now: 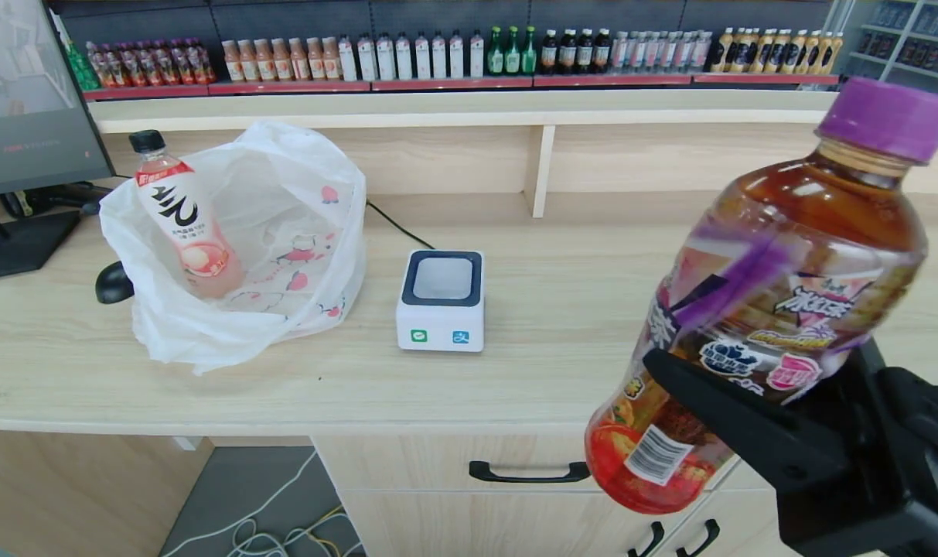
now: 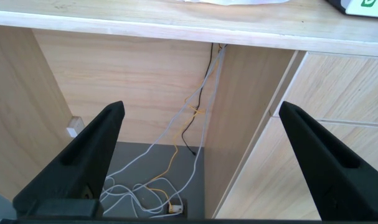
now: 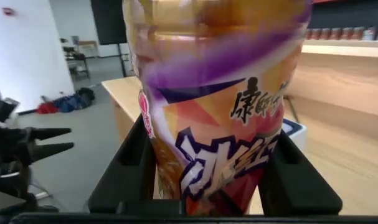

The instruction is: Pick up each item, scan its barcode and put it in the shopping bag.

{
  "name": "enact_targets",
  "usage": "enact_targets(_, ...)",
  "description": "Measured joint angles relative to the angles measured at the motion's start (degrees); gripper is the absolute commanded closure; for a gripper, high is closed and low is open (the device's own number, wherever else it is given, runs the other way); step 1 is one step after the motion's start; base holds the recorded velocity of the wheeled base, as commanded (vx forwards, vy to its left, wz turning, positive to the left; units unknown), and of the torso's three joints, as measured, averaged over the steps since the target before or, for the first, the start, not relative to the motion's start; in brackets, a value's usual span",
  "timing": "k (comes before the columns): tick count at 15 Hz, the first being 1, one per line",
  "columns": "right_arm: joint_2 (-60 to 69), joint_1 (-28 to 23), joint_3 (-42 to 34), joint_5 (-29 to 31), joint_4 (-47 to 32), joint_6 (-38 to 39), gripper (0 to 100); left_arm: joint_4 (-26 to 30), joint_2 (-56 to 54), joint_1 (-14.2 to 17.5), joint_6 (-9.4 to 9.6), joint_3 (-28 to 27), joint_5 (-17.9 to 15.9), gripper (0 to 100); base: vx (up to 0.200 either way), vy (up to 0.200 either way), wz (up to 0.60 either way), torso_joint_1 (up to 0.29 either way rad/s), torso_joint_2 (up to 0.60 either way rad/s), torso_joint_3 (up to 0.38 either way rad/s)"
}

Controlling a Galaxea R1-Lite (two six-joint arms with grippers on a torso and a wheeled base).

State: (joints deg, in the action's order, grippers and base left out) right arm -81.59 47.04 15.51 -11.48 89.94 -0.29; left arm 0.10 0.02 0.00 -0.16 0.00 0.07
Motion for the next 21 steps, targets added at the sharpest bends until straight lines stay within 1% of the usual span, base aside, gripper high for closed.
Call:
enact_targets(3, 2.62, -0.2, -1.95, 10.58, -0.02, -6.73, 100, -0.02, 0.0, 0.0, 0.02, 0.0, 0.0, 0, 0.0, 0.0, 0.0, 0.0, 0.0, 0.0)
enact_targets(4, 2.99, -0.77, -1.43, 12.92, 0.02, -7.83, 100, 0.0, 0.0, 0.0, 0.0, 0.0, 0.0, 0, 0.0, 0.0, 0.0, 0.0, 0.0, 0.0)
enact_targets(5, 3.04, -2.21, -0.93, 13.71, 0.0, -8.02, 100, 0.0, 0.0, 0.0, 0.0, 0.0, 0.0, 0, 0.0, 0.0, 0.0, 0.0, 0.0, 0.0)
enact_targets(8, 1.33, -8.31, 0.52, 14.08, -0.06, -8.07, 100, -0.02, 0.0, 0.0, 0.06, 0.0, 0.0, 0, 0.0, 0.0, 0.0, 0.0, 0.0, 0.0)
enact_targets(9, 0.39, -9.56, 1.06, 13.59, 0.0, -8.0, 100, 0.0, 0.0, 0.0, 0.4, 0.0, 0.0, 0, 0.0, 0.0, 0.0, 0.0, 0.0, 0.0)
enact_targets(12, -2.63, -11.11, 5.52, 13.37, 0.11, -7.72, 100, 0.0, 0.0, -0.05, 0.37, 0.0, 0.0, 0, 0.0, 0.0, 0.0, 0.0, 0.0, 0.0)
enact_targets(13, -3.57, -11.61, 6.68, 13.42, 0.11, -7.64, 100, 0.0, 0.0, -0.05, 0.32, 0.0, 0.0, 0, -0.2, 0.0, 0.0, 0.002, 0.01, 0.002)
enact_targets(15, -5.03, -12.21, 6.23, 13.48, -0.15, -7.56, 100, 0.0, 0.0, -0.05, 0.34, 0.0, 0.0, 0, 0.0, 0.0, 0.0, 0.0, 0.0, 0.0)
enact_targets(18, -6.72, -13.12, 7.89, 13.53, -0.13, -4.46, 100, 0.04, 0.0, -0.02, 0.56, 0.0, 0.0, 0, 0.0, 0.0, 0.0, 0.0, 0.0, 0.0)
enact_targets(21, -7.5, -13.28, 8.39, 13.47, 0.02, -4.27, 100, 0.0, 0.0, -0.05, 0.34, 0.0, 0.0, 0, 0.0, 0.0, 0.0, 0.0, 0.0, 0.0)
